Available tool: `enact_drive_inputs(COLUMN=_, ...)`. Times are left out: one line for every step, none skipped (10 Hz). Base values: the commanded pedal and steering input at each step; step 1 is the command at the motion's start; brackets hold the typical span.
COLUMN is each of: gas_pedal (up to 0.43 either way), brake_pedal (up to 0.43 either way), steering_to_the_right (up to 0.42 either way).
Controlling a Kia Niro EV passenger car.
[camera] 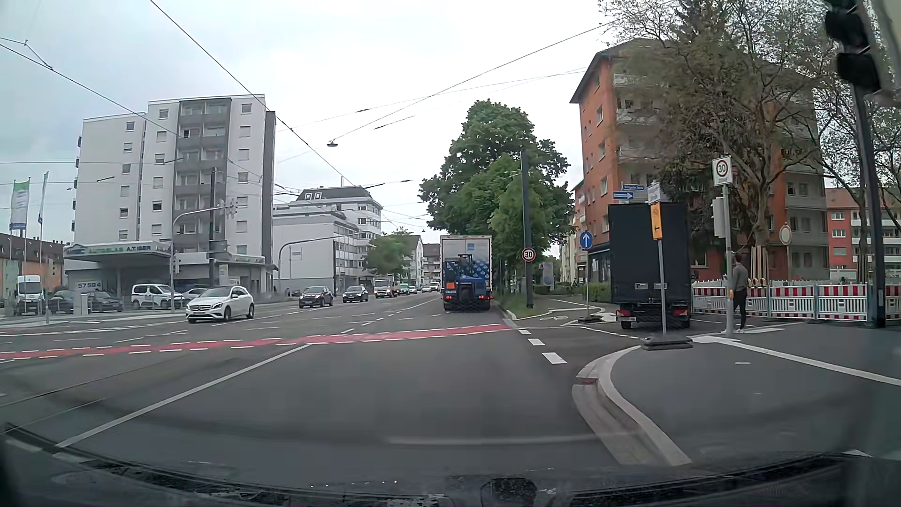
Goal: Follow the waypoints while adhering to traffic rules and regulations
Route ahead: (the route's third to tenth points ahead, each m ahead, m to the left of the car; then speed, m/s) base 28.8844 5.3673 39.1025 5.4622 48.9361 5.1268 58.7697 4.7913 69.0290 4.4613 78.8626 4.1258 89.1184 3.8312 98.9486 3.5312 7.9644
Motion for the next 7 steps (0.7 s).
enact_drive_inputs(gas_pedal=0.079, brake_pedal=0.0, steering_to_the_right=-0.002)
enact_drive_inputs(gas_pedal=0.079, brake_pedal=0.0, steering_to_the_right=-0.001)
enact_drive_inputs(gas_pedal=0.079, brake_pedal=0.0, steering_to_the_right=-0.001)
enact_drive_inputs(gas_pedal=0.079, brake_pedal=0.0, steering_to_the_right=-0.001)
enact_drive_inputs(gas_pedal=0.079, brake_pedal=0.0, steering_to_the_right=0.0)
enact_drive_inputs(gas_pedal=0.079, brake_pedal=0.0, steering_to_the_right=0.0)
enact_drive_inputs(gas_pedal=0.079, brake_pedal=0.0, steering_to_the_right=0.0)
